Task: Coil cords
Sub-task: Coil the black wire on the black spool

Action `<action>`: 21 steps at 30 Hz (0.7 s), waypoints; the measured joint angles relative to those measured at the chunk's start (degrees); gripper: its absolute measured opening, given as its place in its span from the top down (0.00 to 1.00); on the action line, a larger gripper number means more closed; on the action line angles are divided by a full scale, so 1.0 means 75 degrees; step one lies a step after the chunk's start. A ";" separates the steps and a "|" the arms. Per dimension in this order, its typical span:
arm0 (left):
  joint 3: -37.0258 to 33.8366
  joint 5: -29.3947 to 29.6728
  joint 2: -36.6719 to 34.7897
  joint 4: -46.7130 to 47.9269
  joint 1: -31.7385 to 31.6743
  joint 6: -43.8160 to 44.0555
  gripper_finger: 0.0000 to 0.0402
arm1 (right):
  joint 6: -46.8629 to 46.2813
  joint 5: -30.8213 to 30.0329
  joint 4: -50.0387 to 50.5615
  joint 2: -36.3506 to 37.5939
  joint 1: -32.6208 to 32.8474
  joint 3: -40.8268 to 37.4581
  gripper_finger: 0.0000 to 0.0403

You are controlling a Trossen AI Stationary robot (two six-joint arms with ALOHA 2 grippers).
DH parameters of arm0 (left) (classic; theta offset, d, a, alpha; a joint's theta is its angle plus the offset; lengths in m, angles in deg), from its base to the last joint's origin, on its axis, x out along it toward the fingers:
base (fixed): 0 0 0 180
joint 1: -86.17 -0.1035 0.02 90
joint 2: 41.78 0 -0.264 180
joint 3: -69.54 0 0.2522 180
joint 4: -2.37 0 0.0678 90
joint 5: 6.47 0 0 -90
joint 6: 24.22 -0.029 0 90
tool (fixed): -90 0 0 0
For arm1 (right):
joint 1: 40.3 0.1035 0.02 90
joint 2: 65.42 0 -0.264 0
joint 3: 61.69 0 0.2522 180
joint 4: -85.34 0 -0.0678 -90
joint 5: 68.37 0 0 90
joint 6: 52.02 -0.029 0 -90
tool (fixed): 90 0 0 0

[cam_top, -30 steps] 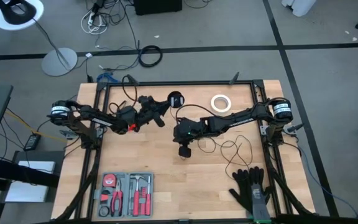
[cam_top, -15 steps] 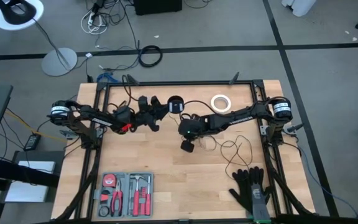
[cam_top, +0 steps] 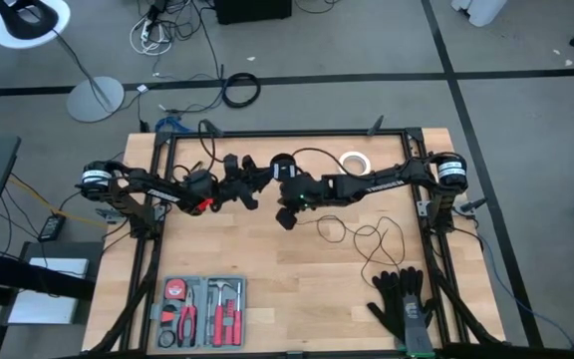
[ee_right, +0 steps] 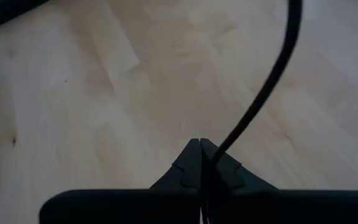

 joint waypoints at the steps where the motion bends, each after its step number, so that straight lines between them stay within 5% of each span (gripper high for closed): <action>1: 0.0000 0.0095 0.0000 -0.0034 -0.0003 0.0001 1.00 | 0.0025 0.0109 -0.0005 -0.0051 -0.0012 0.0000 1.00; 11: 0.0000 -0.0372 0.0000 -0.0374 -0.0006 0.0002 1.00 | -0.0506 0.1476 0.1201 -0.1412 -0.0103 0.0083 1.00; 21: -0.0003 -0.0536 0.0000 0.0512 -0.0136 -0.0417 1.00 | -0.0214 0.1437 0.2528 -0.0629 0.0011 -0.0026 1.00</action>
